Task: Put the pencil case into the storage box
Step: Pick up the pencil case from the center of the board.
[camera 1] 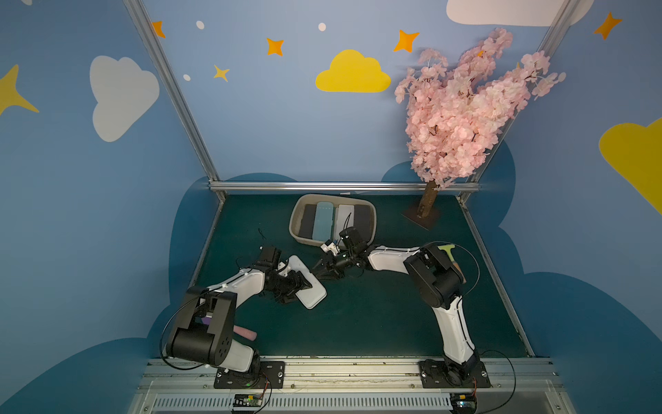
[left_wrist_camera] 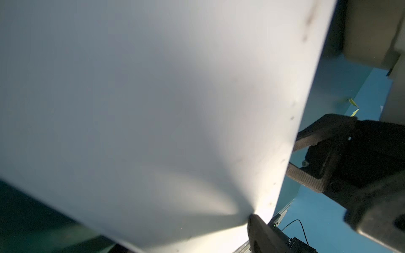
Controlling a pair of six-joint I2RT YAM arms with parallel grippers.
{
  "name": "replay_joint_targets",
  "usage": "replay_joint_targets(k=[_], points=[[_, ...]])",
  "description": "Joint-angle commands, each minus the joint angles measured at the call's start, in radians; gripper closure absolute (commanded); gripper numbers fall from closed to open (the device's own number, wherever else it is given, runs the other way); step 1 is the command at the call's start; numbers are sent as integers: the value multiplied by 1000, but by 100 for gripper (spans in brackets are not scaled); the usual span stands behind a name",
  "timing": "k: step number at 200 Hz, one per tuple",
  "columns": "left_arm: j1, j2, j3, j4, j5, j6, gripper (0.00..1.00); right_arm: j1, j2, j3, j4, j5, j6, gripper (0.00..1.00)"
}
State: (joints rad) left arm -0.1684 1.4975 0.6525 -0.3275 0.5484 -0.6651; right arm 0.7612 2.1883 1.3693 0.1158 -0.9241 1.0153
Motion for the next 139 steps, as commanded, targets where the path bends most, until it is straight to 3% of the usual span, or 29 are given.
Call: replay_joint_targets(k=[1,53,84,117,139], points=[[-66,82,-60,154,31,11,27,32,30,15,-246,-52,-66,47],[-65,90,-60,163,0,-4,20,48,47,116,-544,-50,-248,51],[-65,101,-69,174,3,-4,23,52,53,136,-691,37,-304,39],[-66,105,-69,175,5,3,29,53,54,126,-669,71,-287,34],[-65,119,-65,187,21,2,38,69,42,108,-502,27,-220,38]])
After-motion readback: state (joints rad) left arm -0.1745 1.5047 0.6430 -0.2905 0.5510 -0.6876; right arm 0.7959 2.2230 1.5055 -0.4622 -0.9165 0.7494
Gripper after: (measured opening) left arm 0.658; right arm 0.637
